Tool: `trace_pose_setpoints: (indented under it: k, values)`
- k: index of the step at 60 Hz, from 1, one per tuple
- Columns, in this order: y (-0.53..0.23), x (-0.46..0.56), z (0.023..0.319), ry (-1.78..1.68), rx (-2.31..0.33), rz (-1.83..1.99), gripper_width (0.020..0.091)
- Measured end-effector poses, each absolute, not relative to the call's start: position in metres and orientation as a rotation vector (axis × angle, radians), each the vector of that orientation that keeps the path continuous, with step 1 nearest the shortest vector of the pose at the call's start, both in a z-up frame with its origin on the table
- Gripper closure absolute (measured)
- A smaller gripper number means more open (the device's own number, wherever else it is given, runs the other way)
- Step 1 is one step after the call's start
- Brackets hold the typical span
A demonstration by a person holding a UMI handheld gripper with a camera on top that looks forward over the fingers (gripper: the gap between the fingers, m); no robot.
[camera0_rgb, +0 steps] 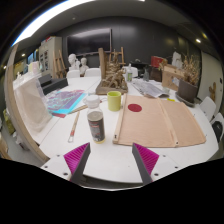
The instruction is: Pour water
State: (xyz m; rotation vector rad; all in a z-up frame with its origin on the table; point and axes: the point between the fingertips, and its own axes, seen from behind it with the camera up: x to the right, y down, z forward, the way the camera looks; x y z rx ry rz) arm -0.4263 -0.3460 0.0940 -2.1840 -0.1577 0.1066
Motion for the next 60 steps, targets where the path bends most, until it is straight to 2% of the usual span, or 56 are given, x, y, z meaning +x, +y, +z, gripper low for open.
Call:
trace_pose_setpoints:
  k: [20,23,25,33,35,47,54,60]
  values:
    - [-0.237,-0.491,0.063,-0.070,-2.041,0.117,0.0248]
    - [-0.224,-0.493,0.059,-0.059,-2.034,0.111,0.0289]
    - [-0.217,-0.494,0.055,-0.053,-2.031,0.101,0.0346]
    - [-0.203,-0.499,0.045,-0.051,-2.012,0.090,0.0676]
    - [-0.202,-0.497,0.046,-0.052,-2.004,0.076,0.0680]
    - [-0.200,-0.503,0.044,-0.100,-2.017,0.073,0.0836]
    - [-0.200,-0.503,0.058,-0.104,-2.035,0.056,0.0836]
    - [-0.192,-0.486,0.083,-0.065,-2.027,0.034,0.0837]
